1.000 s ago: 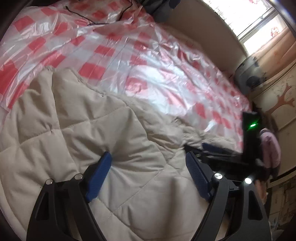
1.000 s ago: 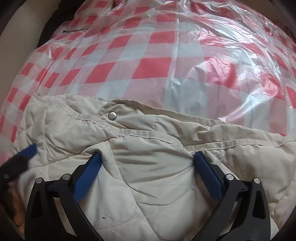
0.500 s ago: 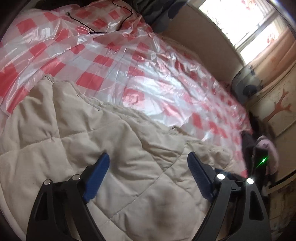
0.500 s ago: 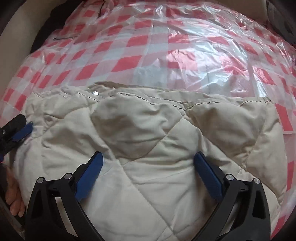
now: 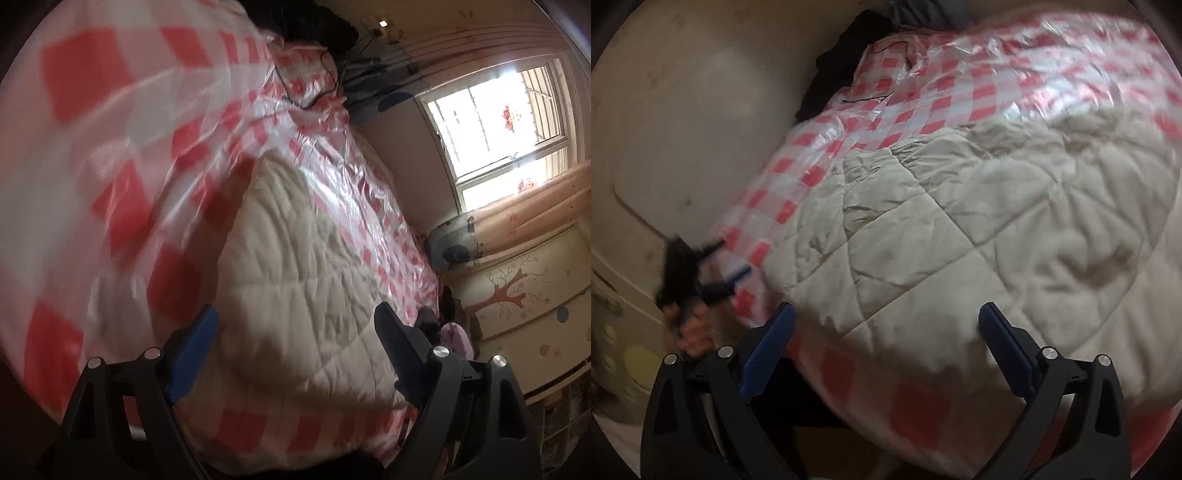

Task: Fold large clothes

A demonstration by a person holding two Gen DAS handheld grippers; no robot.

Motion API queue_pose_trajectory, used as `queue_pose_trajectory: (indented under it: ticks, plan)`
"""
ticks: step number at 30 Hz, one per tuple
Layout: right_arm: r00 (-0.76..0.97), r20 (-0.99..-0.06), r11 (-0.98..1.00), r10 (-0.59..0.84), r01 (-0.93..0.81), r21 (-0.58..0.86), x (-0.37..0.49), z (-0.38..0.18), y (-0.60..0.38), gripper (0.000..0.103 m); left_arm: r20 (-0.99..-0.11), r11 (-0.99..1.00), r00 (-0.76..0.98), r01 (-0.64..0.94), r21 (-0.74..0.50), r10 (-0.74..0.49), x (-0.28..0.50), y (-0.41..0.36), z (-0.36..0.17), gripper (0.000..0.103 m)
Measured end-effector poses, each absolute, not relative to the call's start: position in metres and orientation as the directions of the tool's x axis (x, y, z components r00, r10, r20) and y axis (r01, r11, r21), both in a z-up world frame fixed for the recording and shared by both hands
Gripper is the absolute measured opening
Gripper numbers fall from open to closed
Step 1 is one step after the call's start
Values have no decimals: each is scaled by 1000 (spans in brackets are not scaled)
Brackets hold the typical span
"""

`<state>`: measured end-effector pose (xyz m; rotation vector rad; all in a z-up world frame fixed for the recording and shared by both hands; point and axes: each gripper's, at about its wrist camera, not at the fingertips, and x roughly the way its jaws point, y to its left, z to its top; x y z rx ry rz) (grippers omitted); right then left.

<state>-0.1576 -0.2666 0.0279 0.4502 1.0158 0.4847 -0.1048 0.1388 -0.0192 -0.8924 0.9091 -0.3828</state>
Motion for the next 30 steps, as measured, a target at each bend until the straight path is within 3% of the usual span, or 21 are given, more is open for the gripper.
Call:
queue_pose_trajectory:
  ticks: [4, 7, 12, 16, 19, 22, 28, 29, 30]
  plan:
    - [513, -549, 647, 660, -16, 763, -197, 24, -324, 96, -495, 502, 502, -134, -854, -709, -124, 117, -66, 83]
    - [574, -533, 584, 622, 114, 804, -223, 12, -372, 96, -452, 430, 496, -165, -887, -741, -118, 102, -85, 83]
    - [640, -493, 455, 589, 241, 857, -236, -16, -426, 96, -462, 435, 495, -178, -883, -735, -102, 81, -92, 83]
    - [679, -425, 380, 598, 227, 897, -223, -27, -439, 97, -423, 398, 517, -165, -902, -745, -96, 72, -82, 83]
    - [721, -330, 388, 609, 92, 917, -216, -6, -438, 97, -349, 347, 557, -113, -931, -754, -97, 76, -69, 83]
    - [660, -463, 463, 592, 192, 865, -207, -18, -435, 97, -407, 393, 527, -146, -908, -746, -91, 72, -78, 85]
    - [648, -521, 513, 556, 226, 828, -190, -25, -433, 96, -449, 414, 535, -193, -890, -716, -78, 70, -91, 84]
    - [642, -535, 530, 549, 227, 817, -186, -23, -431, 95, -460, 417, 536, -209, -884, -708, -76, 70, -90, 83]
    - [635, -561, 565, 530, 229, 793, -183, -20, -428, 85, -479, 429, 533, -225, -875, -698, -74, 70, -89, 73]
